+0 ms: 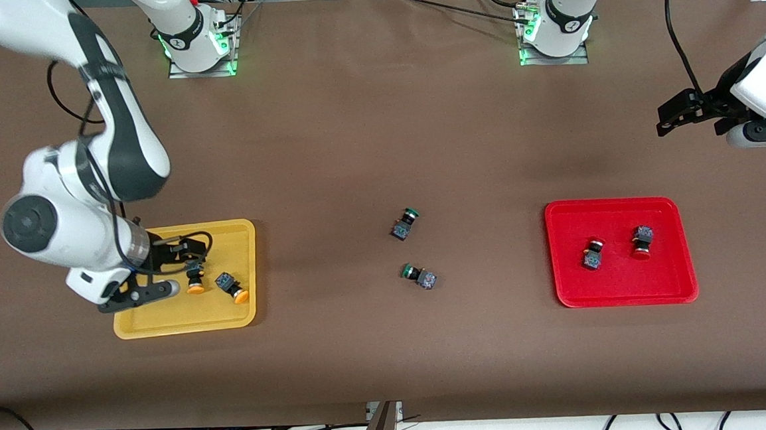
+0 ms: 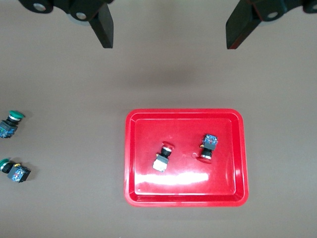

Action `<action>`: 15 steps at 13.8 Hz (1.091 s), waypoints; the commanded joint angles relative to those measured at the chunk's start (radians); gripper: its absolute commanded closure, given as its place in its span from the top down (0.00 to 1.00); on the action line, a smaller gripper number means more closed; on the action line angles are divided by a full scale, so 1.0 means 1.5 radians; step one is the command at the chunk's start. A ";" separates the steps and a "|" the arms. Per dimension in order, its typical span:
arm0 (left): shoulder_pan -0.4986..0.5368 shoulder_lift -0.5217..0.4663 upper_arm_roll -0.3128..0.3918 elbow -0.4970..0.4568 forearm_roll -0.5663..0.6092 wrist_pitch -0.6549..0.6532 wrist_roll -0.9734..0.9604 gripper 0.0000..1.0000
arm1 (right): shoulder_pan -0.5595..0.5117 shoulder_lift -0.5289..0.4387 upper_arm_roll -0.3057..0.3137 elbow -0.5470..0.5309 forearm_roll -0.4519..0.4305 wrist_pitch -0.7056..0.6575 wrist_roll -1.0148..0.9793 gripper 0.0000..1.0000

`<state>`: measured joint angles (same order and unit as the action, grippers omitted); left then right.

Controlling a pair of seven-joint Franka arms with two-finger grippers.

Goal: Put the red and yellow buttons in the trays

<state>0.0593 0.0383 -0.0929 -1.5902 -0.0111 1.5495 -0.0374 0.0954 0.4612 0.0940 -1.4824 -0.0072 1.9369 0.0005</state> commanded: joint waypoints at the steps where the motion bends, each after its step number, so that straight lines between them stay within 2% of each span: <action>1: 0.000 0.013 -0.001 0.009 0.005 -0.001 -0.012 1.00 | -0.001 -0.153 0.011 -0.105 0.004 -0.041 0.079 1.00; 4: -0.003 0.048 -0.004 0.059 0.013 -0.004 -0.011 1.00 | -0.003 -0.245 0.000 -0.110 -0.002 -0.144 0.104 1.00; 5: -0.002 0.049 -0.004 0.059 0.011 -0.004 -0.010 1.00 | -0.003 -0.264 -0.022 -0.112 -0.002 -0.166 0.103 1.00; 7: -0.001 0.049 -0.004 0.059 0.011 -0.004 -0.010 1.00 | -0.004 -0.286 -0.036 -0.113 -0.001 -0.185 0.097 1.00; 10: 0.001 0.051 -0.001 0.059 0.008 -0.004 -0.010 1.00 | -0.005 -0.284 -0.069 -0.101 0.001 -0.207 0.052 1.00; 15: 0.001 0.058 -0.001 0.071 0.011 -0.007 -0.010 1.00 | -0.007 -0.271 -0.069 -0.065 0.000 -0.226 0.038 1.00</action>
<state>0.0609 0.1049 -0.0928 -1.5305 -0.0111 1.5567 -0.0412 0.0901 0.0509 -0.0142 -1.6174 -0.0090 1.6272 0.0707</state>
